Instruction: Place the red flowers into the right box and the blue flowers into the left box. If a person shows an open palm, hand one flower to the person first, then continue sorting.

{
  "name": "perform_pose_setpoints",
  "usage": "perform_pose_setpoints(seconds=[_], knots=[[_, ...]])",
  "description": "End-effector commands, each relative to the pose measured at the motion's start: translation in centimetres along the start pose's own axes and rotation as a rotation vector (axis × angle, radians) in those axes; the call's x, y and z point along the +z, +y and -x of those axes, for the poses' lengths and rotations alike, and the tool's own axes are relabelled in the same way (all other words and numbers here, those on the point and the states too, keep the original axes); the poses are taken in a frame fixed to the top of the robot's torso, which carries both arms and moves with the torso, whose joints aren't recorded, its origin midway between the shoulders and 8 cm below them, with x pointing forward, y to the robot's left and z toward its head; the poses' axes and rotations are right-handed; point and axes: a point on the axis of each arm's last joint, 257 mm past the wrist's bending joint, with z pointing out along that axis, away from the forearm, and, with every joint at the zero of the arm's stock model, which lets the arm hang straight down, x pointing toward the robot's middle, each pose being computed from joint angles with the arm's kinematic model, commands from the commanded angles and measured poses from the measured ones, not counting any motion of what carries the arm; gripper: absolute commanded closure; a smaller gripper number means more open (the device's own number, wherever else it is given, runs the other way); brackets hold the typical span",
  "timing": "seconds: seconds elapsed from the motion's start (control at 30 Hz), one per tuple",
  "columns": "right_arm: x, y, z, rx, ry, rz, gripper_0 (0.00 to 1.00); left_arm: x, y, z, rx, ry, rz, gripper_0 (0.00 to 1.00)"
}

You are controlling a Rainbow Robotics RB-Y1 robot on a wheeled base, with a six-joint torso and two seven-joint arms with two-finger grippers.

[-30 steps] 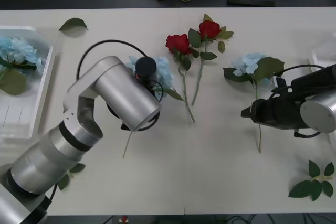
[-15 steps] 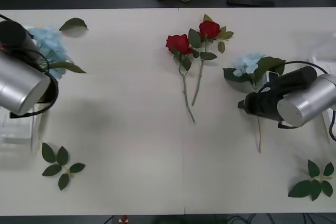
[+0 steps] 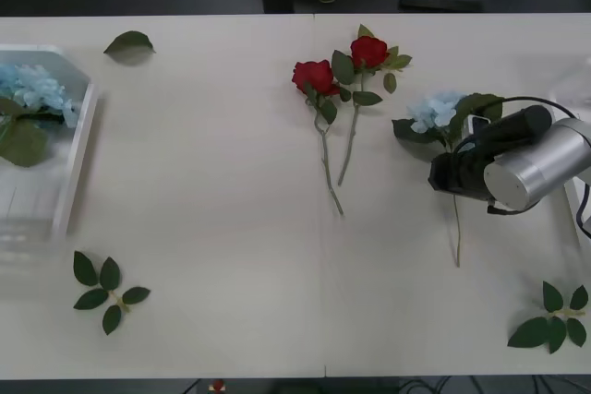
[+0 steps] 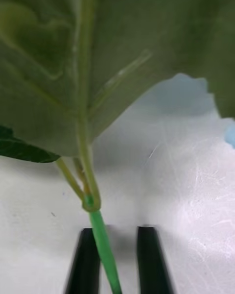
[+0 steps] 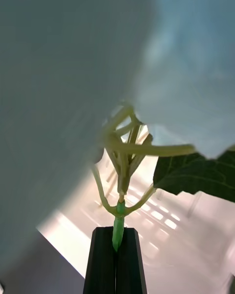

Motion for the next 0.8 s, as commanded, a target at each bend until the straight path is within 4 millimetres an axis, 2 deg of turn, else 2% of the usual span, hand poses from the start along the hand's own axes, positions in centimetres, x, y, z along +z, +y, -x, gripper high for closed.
perform_pose_setpoints(seconds=[0.03, 0.13, 0.3, 0.4, 0.53, 0.63, 0.67, 0.8], knots=[[0.2, 1.2, -0.8, 0.019, 0.018, 0.019, 1.0, 2.4, 2.2, 2.5, 0.005, -0.052, 0.04, 1.0], [0.2, 1.1, -0.9, 0.02, 0.02, 0.017, 1.0, 4.6, 2.6, 3.2, 0.035, -0.09, 0.072, 1.0], [-0.4, 1.0, -0.4, 0.012, 0.03, 0.003, 1.0, 7.0, 3.1, 3.6, 0.082, -0.129, 0.121, 1.0], [-2.5, 1.1, 0.7, -0.003, 0.059, -0.006, 1.0, 8.3, 3.3, 3.6, 0.112, -0.15, 0.144, 1.0], [-7.0, 1.7, 2.5, -0.008, 0.097, 0.012, 1.0, 9.9, 2.9, 2.9, 0.139, -0.151, 0.142, 1.0], [-10.1, 2.2, 3.8, -0.01, 0.102, 0.036, 1.0, 10.3, 2.7, 2.8, 0.15, -0.157, 0.138, 1.0], [-11.9, 2.5, 4.5, -0.012, 0.101, 0.05, 1.0, 10.5, 2.8, 2.7, 0.148, -0.154, 0.141, 1.0], [-15.7, 2.9, 5.4, -0.032, 0.109, 0.072, 1.0, 10.5, 2.7, 2.7, 0.146, -0.156, 0.138, 1.0]])
